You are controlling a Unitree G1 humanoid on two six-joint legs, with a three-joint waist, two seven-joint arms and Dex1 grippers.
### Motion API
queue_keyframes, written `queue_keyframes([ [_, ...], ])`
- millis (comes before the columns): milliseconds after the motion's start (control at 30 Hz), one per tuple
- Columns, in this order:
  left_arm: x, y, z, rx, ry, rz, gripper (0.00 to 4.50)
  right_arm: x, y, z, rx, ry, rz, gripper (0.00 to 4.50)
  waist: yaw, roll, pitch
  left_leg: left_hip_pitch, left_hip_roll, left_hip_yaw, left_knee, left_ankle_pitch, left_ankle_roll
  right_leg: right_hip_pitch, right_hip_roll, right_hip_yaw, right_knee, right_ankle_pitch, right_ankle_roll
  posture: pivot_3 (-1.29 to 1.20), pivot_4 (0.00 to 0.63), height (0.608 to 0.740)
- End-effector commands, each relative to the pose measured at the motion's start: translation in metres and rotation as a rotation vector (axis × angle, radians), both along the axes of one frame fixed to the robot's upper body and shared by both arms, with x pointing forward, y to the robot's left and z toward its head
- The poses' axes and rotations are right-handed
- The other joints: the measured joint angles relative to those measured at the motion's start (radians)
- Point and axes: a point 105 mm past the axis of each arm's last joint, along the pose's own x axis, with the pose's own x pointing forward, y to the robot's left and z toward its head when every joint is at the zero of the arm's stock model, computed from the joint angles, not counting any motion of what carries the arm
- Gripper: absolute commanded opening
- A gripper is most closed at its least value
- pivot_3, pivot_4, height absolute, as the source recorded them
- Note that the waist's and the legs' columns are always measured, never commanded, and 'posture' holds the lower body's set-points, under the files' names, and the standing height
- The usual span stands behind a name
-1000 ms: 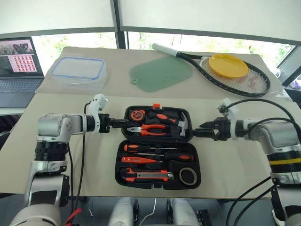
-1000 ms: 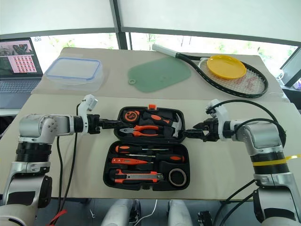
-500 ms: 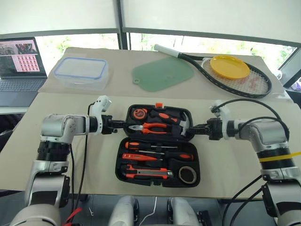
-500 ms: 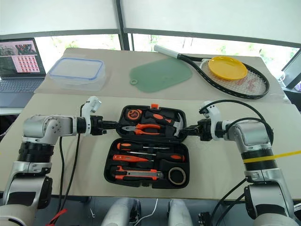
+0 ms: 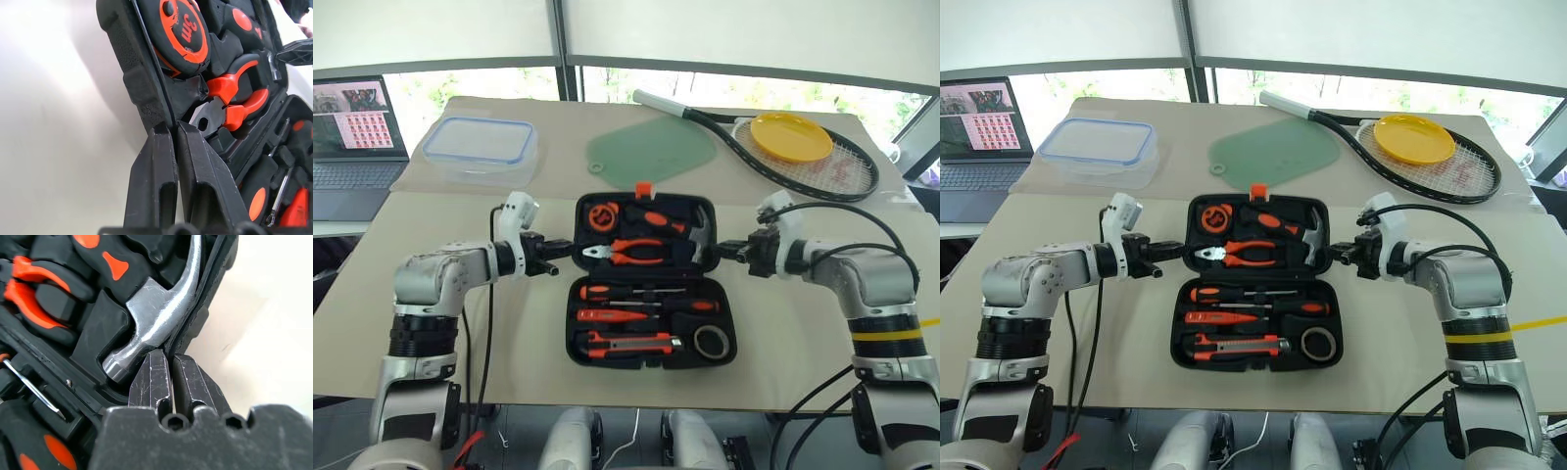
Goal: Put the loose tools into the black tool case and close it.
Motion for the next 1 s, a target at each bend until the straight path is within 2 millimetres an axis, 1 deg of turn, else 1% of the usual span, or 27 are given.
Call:
queue_keyframes([
  [33,0.001,-0.012,0.029,0.061,-0.310,-0.013,0.00,-0.004,0.002,0.027,-0.107,-0.264,0.021,0.02,0.000,0.000,0.000,0.000,0.000,0.000,0.000,0.000,0.000,0.000,0.000,0.000,0.000,0.000,0.000,0.00,0.150,0.738],
  [67,0.001,-0.010,0.023,0.126,-0.368,0.002,0.00,-0.005,-0.001,0.023,-0.130,-0.295,-0.006,0.02,0.000,0.000,0.000,0.000,0.000,0.000,0.000,0.000,0.000,0.000,0.000,0.000,0.000,0.000,0.000,0.00,0.150,0.738],
  [133,0.000,-0.007,0.012,0.229,-0.468,0.012,0.00,-0.009,-0.007,0.011,-0.236,-0.374,-0.014,0.02,0.000,0.000,0.000,0.000,-0.001,0.001,-0.001,0.000,0.000,0.000,0.000,0.000,0.000,0.000,0.001,0.00,0.150,0.738],
  [233,0.002,-0.002,0.007,0.291,-0.547,0.039,0.00,-0.015,-0.010,0.001,-0.302,-0.444,-0.011,0.02,0.002,0.000,0.000,-0.001,-0.001,0.001,-0.001,0.000,0.001,0.001,0.000,0.000,-0.002,0.000,0.001,0.00,0.150,0.738],
  [333,0.002,0.004,0.003,0.302,-0.583,0.090,0.00,-0.020,-0.015,-0.001,-0.280,-0.492,-0.057,0.02,0.002,0.000,0.000,0.000,-0.001,0.001,-0.001,-0.001,0.002,0.003,0.000,0.000,-0.004,0.001,0.002,0.00,0.150,0.738],
  [467,-0.003,0.011,-0.001,0.317,-0.624,0.138,0.00,-0.032,-0.018,-0.008,-0.354,-0.596,-0.042,0.02,0.001,0.000,0.000,0.003,0.000,0.002,-0.001,-0.002,0.003,0.004,0.000,0.000,-0.005,0.001,0.002,0.00,0.150,0.738],
  [533,-0.008,0.016,-0.003,0.313,-0.633,0.172,0.00,-0.041,-0.019,-0.015,-0.385,-0.635,-0.028,0.02,0.001,0.000,0.000,0.004,0.000,0.002,-0.001,-0.002,0.003,0.005,-0.001,0.000,-0.005,0.000,0.002,0.00,0.150,0.738],
  [633,-0.019,0.018,-0.009,0.293,-0.611,0.183,0.00,-0.053,-0.020,-0.022,-0.399,-0.666,-0.010,0.02,-0.001,0.001,0.000,0.006,0.000,0.002,-0.001,-0.002,0.003,0.006,-0.001,0.001,-0.005,0.000,0.003,0.00,0.150,0.738],
  [667,-0.023,0.019,-0.011,0.285,-0.600,0.183,0.36,-0.056,-0.020,-0.024,-0.400,-0.671,-0.008,0.00,-0.001,0.001,0.000,0.006,0.001,0.002,-0.001,-0.002,0.003,0.006,-0.001,0.001,-0.005,0.000,0.003,0.00,0.150,0.738],
  [733,-0.032,0.021,-0.015,0.273,-0.577,0.190,1.01,-0.064,-0.018,-0.025,-0.406,-0.691,0.011,0.79,-0.002,0.001,-0.001,0.007,0.001,0.002,-0.001,-0.002,0.003,0.007,-0.001,0.001,-0.004,0.000,0.002,0.00,0.150,0.738],
  [767,-0.036,0.022,-0.016,0.273,-0.568,0.196,1.33,-0.068,-0.018,-0.026,-0.409,-0.692,0.017,0.98,-0.002,0.001,-0.001,0.007,0.001,0.002,-0.001,-0.003,0.006,0.007,-0.001,0.001,-0.004,0.000,0.002,0.00,0.150,0.738],
  [800,-0.040,0.024,-0.017,0.277,-0.560,0.199,1.74,-0.072,-0.019,-0.026,-0.410,-0.691,0.021,1.32,-0.002,0.001,-0.001,0.007,0.001,0.002,-0.001,-0.004,0.007,0.007,-0.001,0.001,-0.004,0.000,0.002,0.00,0.150,0.738],
  [833,-0.046,0.027,-0.014,0.279,-0.549,0.202,2.12,-0.077,-0.021,-0.024,-0.406,-0.685,0.019,1.65,-0.002,0.001,-0.001,0.007,0.001,0.002,-0.001,-0.004,0.007,0.006,-0.001,0.001,-0.004,0.000,0.002,0.00,0.150,0.738],
  [900,-0.059,0.037,-0.006,0.260,-0.494,0.203,2.72,-0.087,-0.027,-0.016,-0.384,-0.651,0.017,2.26,-0.002,0.001,0.000,0.007,0.001,0.002,-0.001,-0.004,0.007,0.006,-0.001,0.001,-0.004,0.000,0.002,0.00,0.150,0.738],
  [933,-0.067,0.042,-0.003,0.245,-0.452,0.191,3.25,-0.094,-0.030,-0.013,-0.367,-0.619,0.031,2.75,-0.002,0.001,0.000,0.007,0.002,0.002,-0.001,-0.004,0.007,0.006,-0.001,0.001,-0.003,0.000,0.002,0.00,0.150,0.738],
  [967,-0.075,0.049,0.001,0.234,-0.406,0.172,3.50,-0.102,-0.032,-0.011,-0.343,-0.562,0.060,2.99,-0.002,0.001,0.000,0.007,0.002,0.002,-0.001,-0.004,0.007,0.006,-0.001,0.001,-0.003,-0.001,0.002,0.00,0.150,0.738],
  [1000,-0.082,0.055,0.004,0.231,-0.369,0.161,3.82,-0.110,-0.033,-0.011,-0.320,-0.510,0.094,3.03,-0.002,0.001,0.000,0.007,0.003,0.001,-0.001,-0.005,0.008,0.006,-0.001,0.001,-0.003,-0.001,0.001,0.00,0.150,0.738],
])
